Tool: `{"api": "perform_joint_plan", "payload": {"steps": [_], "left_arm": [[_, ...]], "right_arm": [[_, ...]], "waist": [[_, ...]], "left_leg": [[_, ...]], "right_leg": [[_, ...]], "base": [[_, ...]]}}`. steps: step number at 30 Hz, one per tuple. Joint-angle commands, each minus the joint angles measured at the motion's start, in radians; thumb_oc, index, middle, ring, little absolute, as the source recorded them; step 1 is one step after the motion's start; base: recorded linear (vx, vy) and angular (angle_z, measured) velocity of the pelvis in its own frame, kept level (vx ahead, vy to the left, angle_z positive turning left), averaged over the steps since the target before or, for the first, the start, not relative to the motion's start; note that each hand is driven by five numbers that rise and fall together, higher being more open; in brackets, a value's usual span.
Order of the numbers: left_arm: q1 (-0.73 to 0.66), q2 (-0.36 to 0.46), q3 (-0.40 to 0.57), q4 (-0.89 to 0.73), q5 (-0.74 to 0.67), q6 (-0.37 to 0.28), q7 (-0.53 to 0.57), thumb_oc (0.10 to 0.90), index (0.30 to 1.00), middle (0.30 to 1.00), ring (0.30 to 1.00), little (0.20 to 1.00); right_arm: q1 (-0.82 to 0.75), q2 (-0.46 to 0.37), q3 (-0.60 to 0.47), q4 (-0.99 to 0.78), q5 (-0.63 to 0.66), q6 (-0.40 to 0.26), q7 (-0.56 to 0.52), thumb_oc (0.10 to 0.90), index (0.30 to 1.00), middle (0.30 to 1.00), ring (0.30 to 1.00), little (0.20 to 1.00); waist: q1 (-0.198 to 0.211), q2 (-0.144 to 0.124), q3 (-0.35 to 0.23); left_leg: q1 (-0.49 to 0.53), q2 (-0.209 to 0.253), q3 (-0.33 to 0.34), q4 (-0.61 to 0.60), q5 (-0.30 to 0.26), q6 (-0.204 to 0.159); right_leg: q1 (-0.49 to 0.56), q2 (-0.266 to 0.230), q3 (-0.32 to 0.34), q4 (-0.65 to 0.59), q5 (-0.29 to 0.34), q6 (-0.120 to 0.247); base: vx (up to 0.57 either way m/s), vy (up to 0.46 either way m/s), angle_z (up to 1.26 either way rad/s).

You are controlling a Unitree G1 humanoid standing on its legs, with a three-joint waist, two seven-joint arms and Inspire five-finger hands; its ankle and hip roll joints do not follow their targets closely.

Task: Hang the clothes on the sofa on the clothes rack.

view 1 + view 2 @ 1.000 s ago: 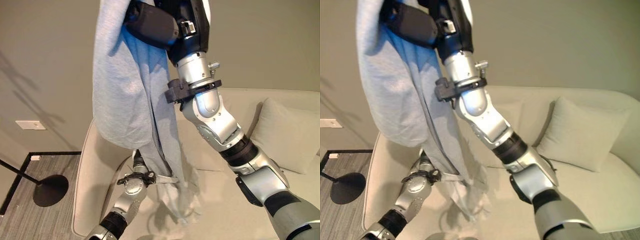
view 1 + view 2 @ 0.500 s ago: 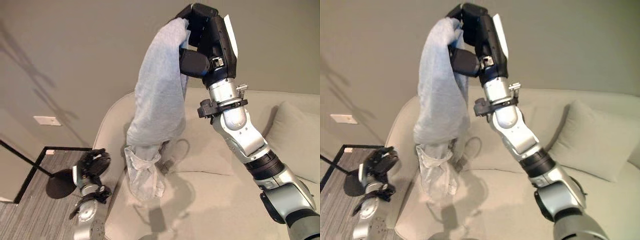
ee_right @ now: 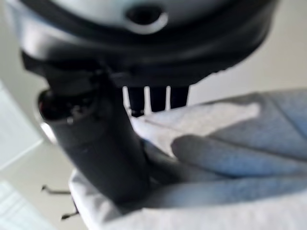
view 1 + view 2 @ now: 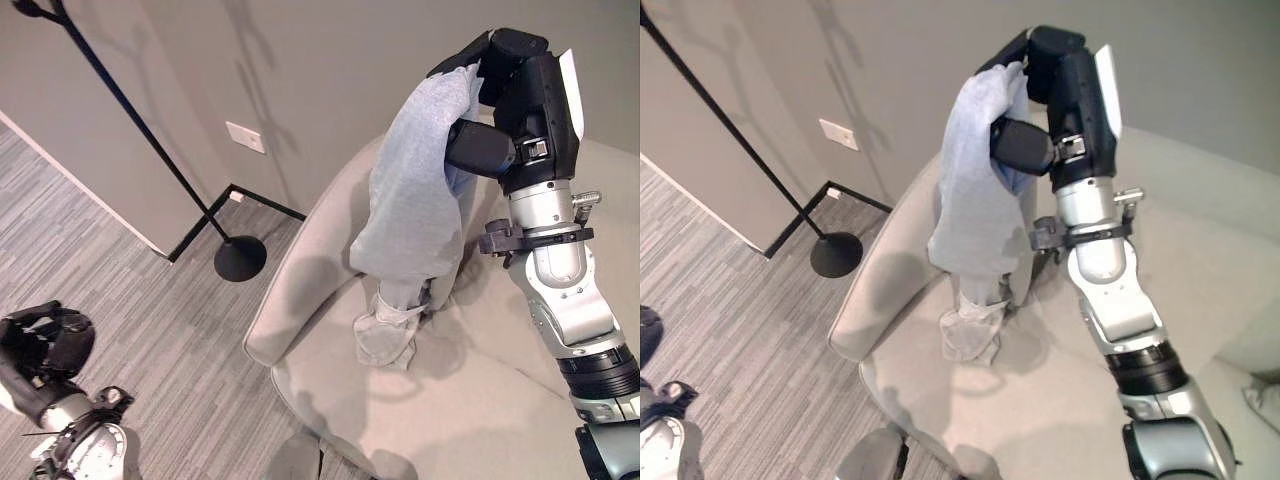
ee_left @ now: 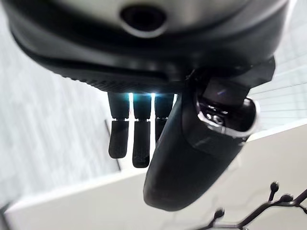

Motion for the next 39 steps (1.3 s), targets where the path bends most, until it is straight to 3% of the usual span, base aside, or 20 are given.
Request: {"api": "perform_joint_plan", "payload": {"steps": [1,4,6,10,16,19,21,24,28,35,36,37,39], "left_arm": [[-0.075,0.111,-0.175,-0.011,-0.083,-0.067,-0.215,0.800,0.900,0.900,0.900,0.900],[-0.093,0.117,-0.262,0.017,-0.109,-0.045,-0.264,0.800,0.900,0.900,0.900,0.900],[-0.128,0.142,-0.379,0.048,-0.109,-0.019,-0.322,0.800,0.900,0.900,0.900,0.900],[-0.180,0.159,-0.479,0.085,-0.104,-0.003,-0.349,0.800,0.900,0.900,0.900,0.900],[-0.313,0.151,-0.539,0.198,0.062,0.003,-0.220,0.800,0.900,0.900,0.900,0.900],[-0.387,0.120,-0.574,0.256,0.071,0.012,-0.183,0.800,0.900,0.900,0.900,0.900],[-0.511,0.078,-0.664,0.322,0.103,0.024,-0.159,0.800,0.900,0.900,0.900,0.900],[-0.557,0.058,-0.691,0.358,0.126,0.029,-0.139,0.800,0.900,0.900,0.900,0.900],[-0.815,-0.050,-0.815,0.621,0.297,0.109,-0.008,0.800,0.900,0.900,0.900,0.900],[-0.913,-0.100,-0.825,0.802,0.319,0.134,0.064,0.800,0.900,0.900,0.900,0.900],[-0.911,-0.104,-0.821,0.823,0.310,0.138,0.064,0.519,0.479,0.479,0.479,0.479],[-0.913,-0.110,-0.817,0.839,0.296,0.138,0.063,0.400,0.300,0.300,0.300,0.300],[-0.897,-0.114,-0.790,0.855,0.249,0.135,0.072,0.400,0.300,0.300,0.300,0.300]], "right_arm": [[-0.209,0.034,-0.008,-0.043,-0.019,-0.108,-0.077,0.400,0.300,0.300,0.300,0.300],[-0.265,0.055,0.020,-0.017,-0.019,-0.102,-0.089,0.400,0.300,0.300,0.300,0.300],[-0.348,0.076,0.057,0.026,-0.013,-0.094,-0.106,0.400,0.300,0.300,0.300,0.300],[-0.456,0.102,0.095,0.087,0.004,-0.094,-0.133,0.400,0.300,0.300,0.300,0.300],[-0.550,0.187,0.145,0.097,0.084,-0.122,-0.145,0.400,0.300,0.300,0.300,0.300],[-0.546,0.237,0.166,0.070,0.133,-0.139,-0.136,0.400,0.300,0.300,0.300,0.300],[-0.533,0.317,0.197,0.045,0.194,-0.158,-0.114,0.400,0.300,0.300,0.300,0.300],[-0.532,0.336,0.207,0.039,0.206,-0.162,-0.112,0.400,0.300,0.300,0.300,0.300],[-0.500,0.432,0.255,-0.012,0.240,-0.178,-0.119,0.400,0.300,0.300,0.300,0.300],[-0.467,0.458,0.295,-0.045,0.262,-0.194,-0.121,0.400,0.300,0.300,0.300,0.300],[-0.459,0.455,0.298,-0.049,0.266,-0.193,-0.121,0.400,0.300,0.300,0.300,0.300],[-0.454,0.453,0.303,-0.054,0.268,-0.192,-0.122,0.400,0.300,0.300,0.300,0.300],[-0.440,0.445,0.311,-0.066,0.271,-0.187,-0.127,0.400,0.300,0.300,0.300,0.300]], "waist": [[-0.065,-0.057,-0.148],[-0.068,-0.072,-0.157],[-0.077,-0.092,-0.167],[-0.092,-0.107,-0.180],[-0.128,-0.132,-0.207],[-0.148,-0.143,-0.220],[-0.176,-0.148,-0.231],[-0.182,-0.149,-0.232],[-0.243,-0.148,-0.246],[-0.279,-0.137,-0.248],[-0.284,-0.136,-0.248],[-0.286,-0.134,-0.247],[-0.293,-0.132,-0.245]], "left_leg": [[0.026,0.042,-0.001,0.001,-0.079,-0.068],[0.039,0.043,0.008,0.001,-0.086,-0.063],[0.052,0.043,0.020,0.001,-0.092,-0.058],[0.058,0.042,0.026,0.001,-0.098,-0.048],[0.088,0.047,0.056,0.001,-0.120,-0.041],[0.103,0.050,0.067,0.001,-0.126,-0.040],[0.118,0.055,0.082,0.001,-0.134,-0.039],[0.122,0.056,0.088,0.001,-0.135,-0.038],[0.136,0.059,0.112,0.001,-0.142,-0.034],[0.151,0.063,0.138,0.001,-0.150,-0.033],[0.154,0.063,0.143,0.001,-0.151,-0.033],[0.157,0.064,0.147,0.001,-0.152,-0.032],[0.164,0.067,0.157,0.001,-0.153,-0.031]], "right_leg": [[-0.025,-0.020,0.029,0.006,-0.108,0.003],[-0.017,-0.022,0.038,0.006,-0.105,0.005],[-0.008,-0.021,0.048,0.006,-0.102,0.008],[-0.011,-0.025,0.069,0.006,-0.092,0.015],[-0.007,-0.024,0.118,0.006,-0.083,0.021],[-0.001,-0.021,0.137,0.006,-0.084,0.021],[0.003,-0.020,0.155,0.006,-0.083,0.023],[0.003,-0.020,0.161,0.006,-0.082,0.024],[-0.007,-0.019,0.194,0.006,-0.073,0.027],[-0.013,-0.020,0.217,0.006,-0.064,0.031],[-0.014,-0.020,0.220,0.006,-0.063,0.032],[-0.016,-0.019,0.226,0.006,-0.062,0.032],[-0.015,-0.017,0.235,0.006,-0.061,0.033]], "base": [[0.06,0.022,0.03],[0.04,0.018,-0.15],[0.03,0.018,-0.21],[0.02,0.019,-0.23],[0.01,0.019,-0.13],[0.03,-0.013,-0.26],[0.01,-0.006,-0.26],[0.00,0.002,-0.14],[0.01,-0.003,-0.20],[0.01,-0.005,-0.18],[0.01,-0.005,-0.21],[0.02,-0.021,-0.19],[0.02,-0.025,-0.27]]}}
